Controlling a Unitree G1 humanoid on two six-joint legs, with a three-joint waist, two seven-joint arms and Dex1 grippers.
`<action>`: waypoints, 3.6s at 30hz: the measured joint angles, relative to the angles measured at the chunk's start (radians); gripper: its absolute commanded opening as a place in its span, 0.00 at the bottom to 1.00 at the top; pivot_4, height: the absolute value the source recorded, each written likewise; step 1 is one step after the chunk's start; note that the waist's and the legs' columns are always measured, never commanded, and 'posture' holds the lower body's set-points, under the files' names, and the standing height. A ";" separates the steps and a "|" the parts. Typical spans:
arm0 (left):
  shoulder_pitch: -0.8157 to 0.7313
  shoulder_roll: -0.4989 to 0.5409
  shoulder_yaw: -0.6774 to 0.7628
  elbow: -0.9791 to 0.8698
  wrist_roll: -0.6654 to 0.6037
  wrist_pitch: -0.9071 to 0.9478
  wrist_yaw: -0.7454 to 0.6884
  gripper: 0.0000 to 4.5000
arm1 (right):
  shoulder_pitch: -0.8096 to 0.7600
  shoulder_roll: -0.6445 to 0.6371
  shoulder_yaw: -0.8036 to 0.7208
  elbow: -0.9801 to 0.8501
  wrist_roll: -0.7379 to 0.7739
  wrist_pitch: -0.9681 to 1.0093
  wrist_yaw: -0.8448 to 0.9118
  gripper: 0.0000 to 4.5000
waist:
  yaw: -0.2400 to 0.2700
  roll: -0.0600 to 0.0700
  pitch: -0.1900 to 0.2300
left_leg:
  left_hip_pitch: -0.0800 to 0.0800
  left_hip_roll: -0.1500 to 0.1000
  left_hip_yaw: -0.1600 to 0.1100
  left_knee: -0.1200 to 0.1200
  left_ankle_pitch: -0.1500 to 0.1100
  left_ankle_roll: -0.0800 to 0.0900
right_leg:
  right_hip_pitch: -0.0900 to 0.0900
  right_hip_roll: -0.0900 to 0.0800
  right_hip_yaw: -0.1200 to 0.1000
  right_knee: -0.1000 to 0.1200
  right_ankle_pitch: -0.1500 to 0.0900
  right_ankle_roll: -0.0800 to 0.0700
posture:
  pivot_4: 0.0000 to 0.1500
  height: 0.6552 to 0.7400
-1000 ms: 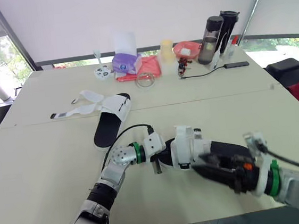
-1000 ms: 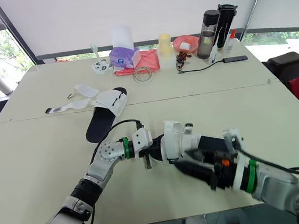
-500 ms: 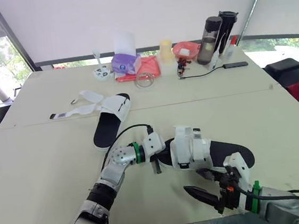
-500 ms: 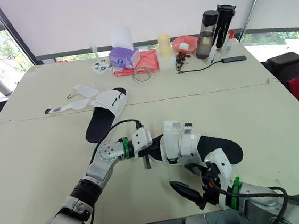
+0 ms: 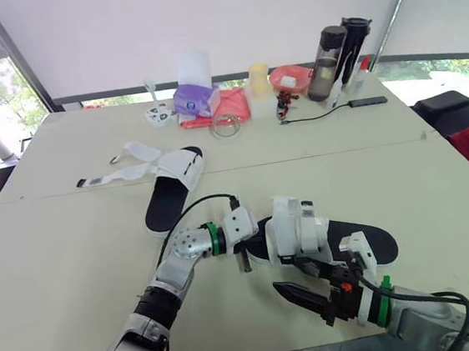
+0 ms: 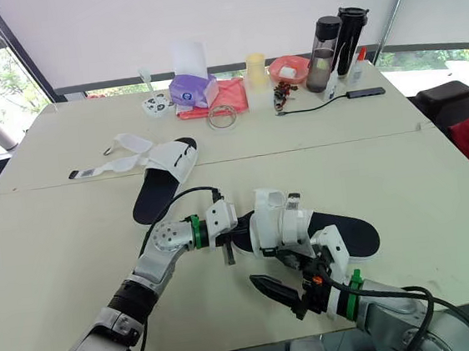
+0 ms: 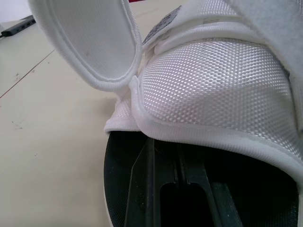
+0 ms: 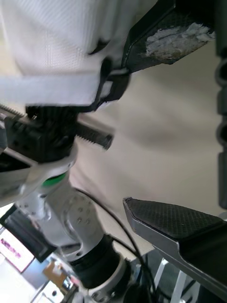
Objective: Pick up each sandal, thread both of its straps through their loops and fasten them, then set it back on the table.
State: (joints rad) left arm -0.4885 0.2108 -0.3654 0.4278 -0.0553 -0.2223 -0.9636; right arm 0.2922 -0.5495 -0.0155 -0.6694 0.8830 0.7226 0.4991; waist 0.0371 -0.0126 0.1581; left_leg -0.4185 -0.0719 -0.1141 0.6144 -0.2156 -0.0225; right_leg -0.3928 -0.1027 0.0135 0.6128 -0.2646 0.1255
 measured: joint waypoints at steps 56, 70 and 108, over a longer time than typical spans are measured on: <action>0.000 0.010 -0.008 -0.003 0.000 0.016 -0.035 0.00 | 0.117 -0.189 -0.050 -0.106 0.197 0.099 0.093 0.01 | 0.002 -0.003 -0.005 | 0.007 0.000 0.001 0.000 -0.002 0.001 | 0.008 -0.001 0.001 0.000 -0.002 0.001 | 1.00 1.00; -0.034 -0.039 -0.004 0.079 0.001 -0.031 -0.027 0.00 | -0.299 -0.157 -0.103 0.069 0.705 0.068 -0.268 0.01 | 0.007 -0.003 -0.004 | 0.003 -0.005 0.001 0.003 -0.001 0.003 | 0.008 -0.010 -0.002 -0.001 -0.002 0.002 | 1.00 1.00; -0.027 -0.033 -0.005 0.094 0.003 -0.066 0.011 0.00 | -0.131 -0.472 -0.095 0.137 -0.361 -0.367 0.377 0.99 | 0.002 0.000 -0.004 | 0.007 -0.005 0.002 0.003 -0.001 0.004 | 0.011 -0.010 -0.006 0.000 -0.002 0.003 | 1.00 1.00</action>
State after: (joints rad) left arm -0.5151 0.1777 -0.3703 0.5217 -0.0525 -0.2885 -0.9527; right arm 0.1607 -1.0213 -0.1109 -0.5321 0.5223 0.3561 0.8759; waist 0.0392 -0.0124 0.1542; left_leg -0.4116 -0.0771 -0.1119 0.6173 -0.2161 -0.0186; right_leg -0.3814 -0.1124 0.0074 0.6131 -0.2666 0.1289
